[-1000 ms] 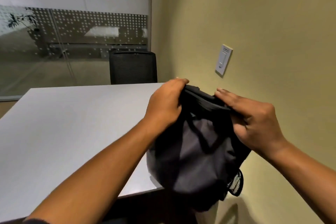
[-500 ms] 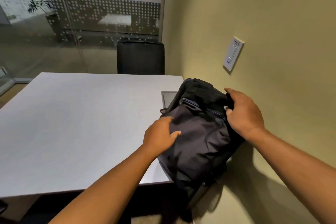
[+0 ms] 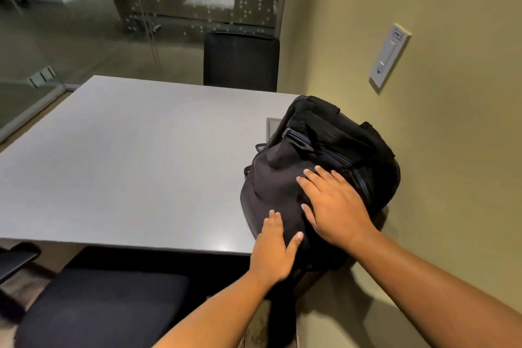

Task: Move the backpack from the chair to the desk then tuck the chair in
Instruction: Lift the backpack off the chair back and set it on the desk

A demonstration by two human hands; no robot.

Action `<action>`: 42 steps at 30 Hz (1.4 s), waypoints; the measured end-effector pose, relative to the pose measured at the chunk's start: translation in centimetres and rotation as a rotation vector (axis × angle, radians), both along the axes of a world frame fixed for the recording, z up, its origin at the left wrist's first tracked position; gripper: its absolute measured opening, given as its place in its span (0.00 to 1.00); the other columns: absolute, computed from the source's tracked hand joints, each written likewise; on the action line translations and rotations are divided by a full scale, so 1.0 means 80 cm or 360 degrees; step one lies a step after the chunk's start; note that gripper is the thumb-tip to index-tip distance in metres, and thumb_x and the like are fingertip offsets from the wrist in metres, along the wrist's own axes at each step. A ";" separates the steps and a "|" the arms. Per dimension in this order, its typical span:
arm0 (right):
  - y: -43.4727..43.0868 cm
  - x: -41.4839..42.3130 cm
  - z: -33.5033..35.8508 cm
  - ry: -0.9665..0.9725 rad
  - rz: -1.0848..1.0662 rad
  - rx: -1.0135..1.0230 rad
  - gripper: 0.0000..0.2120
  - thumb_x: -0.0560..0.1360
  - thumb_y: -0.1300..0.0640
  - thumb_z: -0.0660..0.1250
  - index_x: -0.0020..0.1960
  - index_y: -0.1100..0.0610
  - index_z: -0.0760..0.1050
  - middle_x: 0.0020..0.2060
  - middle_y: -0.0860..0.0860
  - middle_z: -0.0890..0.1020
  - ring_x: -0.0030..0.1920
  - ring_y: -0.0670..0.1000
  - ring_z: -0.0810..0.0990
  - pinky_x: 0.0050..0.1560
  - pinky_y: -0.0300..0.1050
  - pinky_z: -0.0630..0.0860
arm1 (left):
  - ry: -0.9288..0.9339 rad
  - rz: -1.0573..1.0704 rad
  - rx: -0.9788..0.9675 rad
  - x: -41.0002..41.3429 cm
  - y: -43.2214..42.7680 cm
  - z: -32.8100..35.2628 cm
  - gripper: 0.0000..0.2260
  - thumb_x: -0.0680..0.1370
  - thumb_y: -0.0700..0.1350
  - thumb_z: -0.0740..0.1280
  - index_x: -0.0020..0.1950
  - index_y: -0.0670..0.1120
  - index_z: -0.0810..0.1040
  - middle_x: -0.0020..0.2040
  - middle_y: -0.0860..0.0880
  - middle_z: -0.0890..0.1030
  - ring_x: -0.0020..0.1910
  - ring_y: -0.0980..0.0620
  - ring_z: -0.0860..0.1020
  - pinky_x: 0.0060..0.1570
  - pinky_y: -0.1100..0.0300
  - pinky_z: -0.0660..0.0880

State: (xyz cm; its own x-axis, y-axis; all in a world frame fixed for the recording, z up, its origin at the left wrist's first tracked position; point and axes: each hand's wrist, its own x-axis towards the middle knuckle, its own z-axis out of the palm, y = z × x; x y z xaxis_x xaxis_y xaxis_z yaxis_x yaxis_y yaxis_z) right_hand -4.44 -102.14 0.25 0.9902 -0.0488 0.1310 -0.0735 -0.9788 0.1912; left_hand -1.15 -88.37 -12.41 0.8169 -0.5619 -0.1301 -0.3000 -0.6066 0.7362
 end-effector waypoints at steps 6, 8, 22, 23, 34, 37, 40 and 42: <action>-0.042 0.012 -0.040 0.0280 -0.0145 -0.0169 0.26 0.77 0.46 0.55 0.72 0.55 0.68 0.73 0.56 0.68 0.72 0.58 0.66 0.68 0.56 0.64 | 0.0027 -0.0038 0.0108 0.024 -0.030 -0.035 0.32 0.80 0.63 0.50 0.79 0.48 0.46 0.80 0.49 0.47 0.78 0.45 0.44 0.74 0.46 0.48; -0.058 0.015 -0.056 0.0314 -0.0157 -0.0215 0.26 0.76 0.48 0.51 0.69 0.58 0.71 0.71 0.57 0.70 0.71 0.58 0.67 0.68 0.55 0.61 | 0.0041 -0.0074 0.0169 0.036 -0.038 -0.046 0.33 0.79 0.65 0.47 0.79 0.50 0.45 0.80 0.52 0.45 0.78 0.46 0.42 0.74 0.45 0.45; -0.096 0.057 -0.095 0.0281 -0.0292 -0.0185 0.26 0.75 0.54 0.52 0.68 0.66 0.71 0.70 0.61 0.71 0.70 0.61 0.68 0.70 0.55 0.56 | 0.0069 -0.0186 0.0127 0.095 -0.073 -0.076 0.38 0.72 0.70 0.35 0.78 0.53 0.41 0.79 0.56 0.41 0.76 0.52 0.35 0.74 0.46 0.39; -0.097 0.061 -0.096 0.0287 -0.0308 -0.0180 0.26 0.75 0.54 0.52 0.67 0.66 0.71 0.70 0.61 0.71 0.70 0.61 0.69 0.70 0.55 0.57 | 0.0068 -0.0207 0.0132 0.103 -0.074 -0.075 0.38 0.72 0.70 0.35 0.78 0.53 0.41 0.79 0.56 0.41 0.76 0.52 0.36 0.74 0.46 0.40; -0.109 0.097 -0.109 0.0270 -0.0397 -0.0205 0.26 0.76 0.53 0.52 0.67 0.66 0.71 0.69 0.62 0.72 0.71 0.61 0.68 0.70 0.55 0.54 | 0.0022 -0.0406 0.0192 0.177 -0.094 -0.073 0.28 0.82 0.60 0.46 0.79 0.52 0.43 0.80 0.54 0.44 0.77 0.49 0.40 0.74 0.46 0.42; -0.115 0.109 -0.110 0.0248 -0.0404 -0.0212 0.25 0.77 0.54 0.53 0.69 0.66 0.69 0.70 0.61 0.70 0.73 0.61 0.65 0.71 0.55 0.53 | 0.0020 -0.0444 0.0195 0.194 -0.104 -0.070 0.27 0.82 0.59 0.46 0.79 0.51 0.44 0.80 0.53 0.44 0.77 0.48 0.40 0.75 0.46 0.42; -0.116 0.117 -0.112 0.0275 -0.0417 -0.0207 0.24 0.79 0.54 0.53 0.72 0.65 0.65 0.73 0.60 0.66 0.75 0.59 0.60 0.74 0.56 0.54 | 0.0007 -0.0471 0.0204 0.208 -0.111 -0.067 0.27 0.83 0.59 0.46 0.79 0.50 0.44 0.80 0.53 0.45 0.77 0.48 0.40 0.75 0.46 0.43; -0.116 0.119 -0.112 0.0263 -0.0427 -0.0202 0.25 0.79 0.54 0.51 0.71 0.65 0.66 0.72 0.60 0.67 0.74 0.59 0.61 0.73 0.57 0.58 | -0.0007 -0.0479 0.0204 0.212 -0.111 -0.066 0.27 0.83 0.59 0.46 0.79 0.50 0.45 0.80 0.52 0.45 0.78 0.47 0.41 0.75 0.47 0.43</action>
State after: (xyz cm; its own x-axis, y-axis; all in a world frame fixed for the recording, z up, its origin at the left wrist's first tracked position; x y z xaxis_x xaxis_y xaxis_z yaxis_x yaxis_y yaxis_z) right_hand 5.05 -111.43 -8.68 0.9527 -0.3039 -0.0084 -0.2829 -0.8964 0.3413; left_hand 15.79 -97.26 -17.72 0.6172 -0.7577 -0.2121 -0.4832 -0.5777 0.6578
